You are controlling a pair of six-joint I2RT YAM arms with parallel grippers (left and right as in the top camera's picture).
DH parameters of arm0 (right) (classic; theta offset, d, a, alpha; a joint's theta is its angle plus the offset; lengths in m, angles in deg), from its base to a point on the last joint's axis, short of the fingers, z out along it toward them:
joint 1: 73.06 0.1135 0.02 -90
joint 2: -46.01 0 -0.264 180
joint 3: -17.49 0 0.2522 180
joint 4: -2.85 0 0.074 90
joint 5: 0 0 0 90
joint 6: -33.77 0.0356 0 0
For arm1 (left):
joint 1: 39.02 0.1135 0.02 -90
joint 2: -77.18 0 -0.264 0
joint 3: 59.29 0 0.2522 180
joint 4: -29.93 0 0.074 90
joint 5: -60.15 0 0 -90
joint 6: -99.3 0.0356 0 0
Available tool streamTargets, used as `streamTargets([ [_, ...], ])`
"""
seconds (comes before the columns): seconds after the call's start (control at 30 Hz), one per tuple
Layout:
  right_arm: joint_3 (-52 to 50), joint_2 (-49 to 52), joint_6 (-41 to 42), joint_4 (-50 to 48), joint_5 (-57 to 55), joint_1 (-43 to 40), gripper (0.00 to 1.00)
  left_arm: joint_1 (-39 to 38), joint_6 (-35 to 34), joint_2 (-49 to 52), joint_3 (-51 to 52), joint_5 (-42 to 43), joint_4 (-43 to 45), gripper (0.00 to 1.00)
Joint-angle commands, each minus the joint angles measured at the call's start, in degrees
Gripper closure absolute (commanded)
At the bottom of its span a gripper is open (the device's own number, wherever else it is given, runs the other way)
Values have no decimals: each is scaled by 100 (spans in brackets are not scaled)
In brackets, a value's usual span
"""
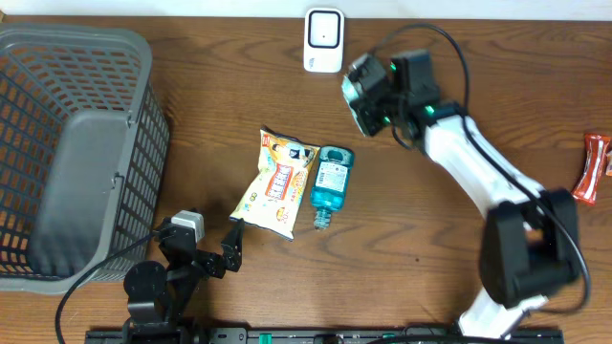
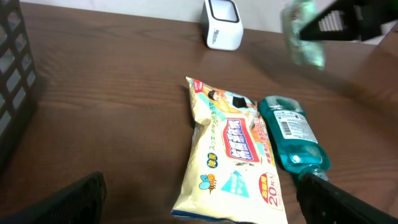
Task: Scan the item barcode
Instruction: 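Hold the wipes pack up to the white scanner, then carry the wipes pack to the right edge and release it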
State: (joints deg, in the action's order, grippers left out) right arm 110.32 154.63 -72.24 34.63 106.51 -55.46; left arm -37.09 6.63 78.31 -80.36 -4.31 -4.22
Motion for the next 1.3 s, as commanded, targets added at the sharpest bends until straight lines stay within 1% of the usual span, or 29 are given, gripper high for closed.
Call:
streamTargets([
  [0.0,938,450,-304,186,-938,181,99,13,94,-13,83,-9,-98,2],
  [0.03,1152,579,-369,278,-1113,205,99,13,94,-13,83,-7,-98,2],
  [0.1,1891,1064,-621,595,-1576,273,99,13,94,-13,83,-7,-98,2],
  [0.2,2656,1611,-778,885,-1873,297,99,13,94,-13,83,-7,-98,2],
  [0.37,4140,2736,-831,1161,-2396,319,99,13,94,-13,83,-7,-98,2],
  [0.53,5296,3541,-901,1528,-2691,363,99,13,94,-13,83,-7,-98,2],
  [0.63,5549,3724,-1005,1606,-2695,422,99,13,94,-13,83,-7,-98,2],
  [0.77,5556,3735,-1069,1534,-2717,516,99,13,94,-13,83,-9,-98,2],
  [0.9,5628,3733,-1034,1681,-3154,632,99,13,94,-13,83,-7,-98,2],
  [0.97,5775,3718,-966,2057,-3383,664,99,13,94,-13,83,-7,-98,2],
  [1.03,6004,3681,-815,2680,-3637,671,99,13,94,-13,83,-7,-98,2],
  [1.27,6406,3600,144,4612,-4828,382,99,13,94,-13,83,-7,-98,2],
])
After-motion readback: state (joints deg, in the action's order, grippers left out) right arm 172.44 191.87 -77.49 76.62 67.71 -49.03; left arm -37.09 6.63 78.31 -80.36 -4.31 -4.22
